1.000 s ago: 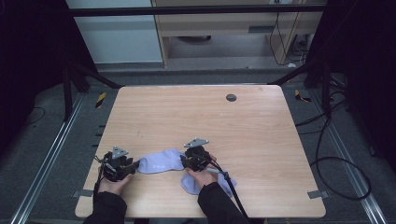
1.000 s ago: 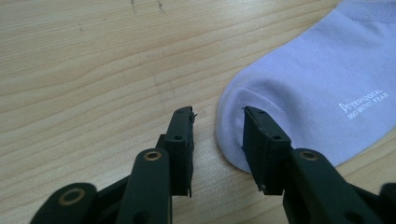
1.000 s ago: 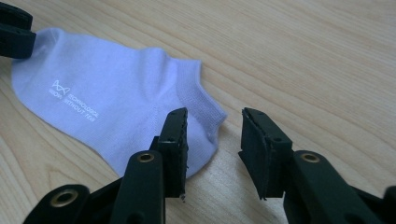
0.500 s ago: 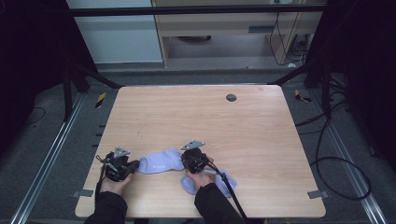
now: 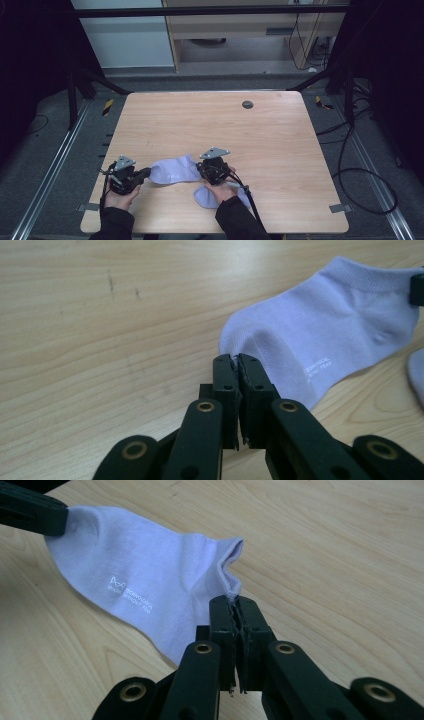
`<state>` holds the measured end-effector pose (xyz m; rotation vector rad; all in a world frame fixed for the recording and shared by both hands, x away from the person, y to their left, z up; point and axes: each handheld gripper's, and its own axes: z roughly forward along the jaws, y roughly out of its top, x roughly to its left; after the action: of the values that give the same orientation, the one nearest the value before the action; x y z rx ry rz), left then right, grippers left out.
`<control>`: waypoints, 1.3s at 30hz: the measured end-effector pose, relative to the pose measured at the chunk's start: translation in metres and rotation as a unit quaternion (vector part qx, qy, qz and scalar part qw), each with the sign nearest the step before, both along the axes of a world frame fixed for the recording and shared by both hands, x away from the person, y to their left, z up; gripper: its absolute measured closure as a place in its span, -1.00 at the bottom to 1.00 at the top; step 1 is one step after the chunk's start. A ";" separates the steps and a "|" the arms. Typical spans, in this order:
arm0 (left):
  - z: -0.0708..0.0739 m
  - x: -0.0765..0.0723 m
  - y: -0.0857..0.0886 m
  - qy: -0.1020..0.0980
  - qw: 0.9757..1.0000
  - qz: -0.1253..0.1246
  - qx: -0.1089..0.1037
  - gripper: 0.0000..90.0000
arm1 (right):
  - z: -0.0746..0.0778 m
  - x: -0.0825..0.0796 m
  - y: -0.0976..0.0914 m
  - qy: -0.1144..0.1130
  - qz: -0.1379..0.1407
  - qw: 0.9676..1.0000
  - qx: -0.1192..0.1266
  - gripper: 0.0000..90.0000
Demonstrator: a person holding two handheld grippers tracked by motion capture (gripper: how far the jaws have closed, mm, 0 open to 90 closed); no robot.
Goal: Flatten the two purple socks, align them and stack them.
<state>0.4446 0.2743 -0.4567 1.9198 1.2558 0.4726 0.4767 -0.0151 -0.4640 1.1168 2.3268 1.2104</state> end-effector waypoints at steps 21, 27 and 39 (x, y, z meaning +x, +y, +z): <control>0.019 -0.019 -0.068 -0.009 0.997 -0.075 -0.009 0.91 | 0.034 -0.041 -0.072 -0.022 0.003 1.000 -0.004 0.95; 0.018 -0.025 -0.088 -0.003 0.995 -0.102 -0.007 0.91 | 0.033 -0.055 -0.093 -0.022 -0.004 1.000 0.001 0.95; 0.012 -0.032 -0.115 0.010 0.990 -0.143 0.008 0.91 | 0.022 -0.080 -0.128 -0.007 -0.019 1.000 0.011 0.95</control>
<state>0.4126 0.1593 -0.4447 2.0806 0.9697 0.3151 0.3968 -0.1427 -0.4418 1.1503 2.2780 1.2293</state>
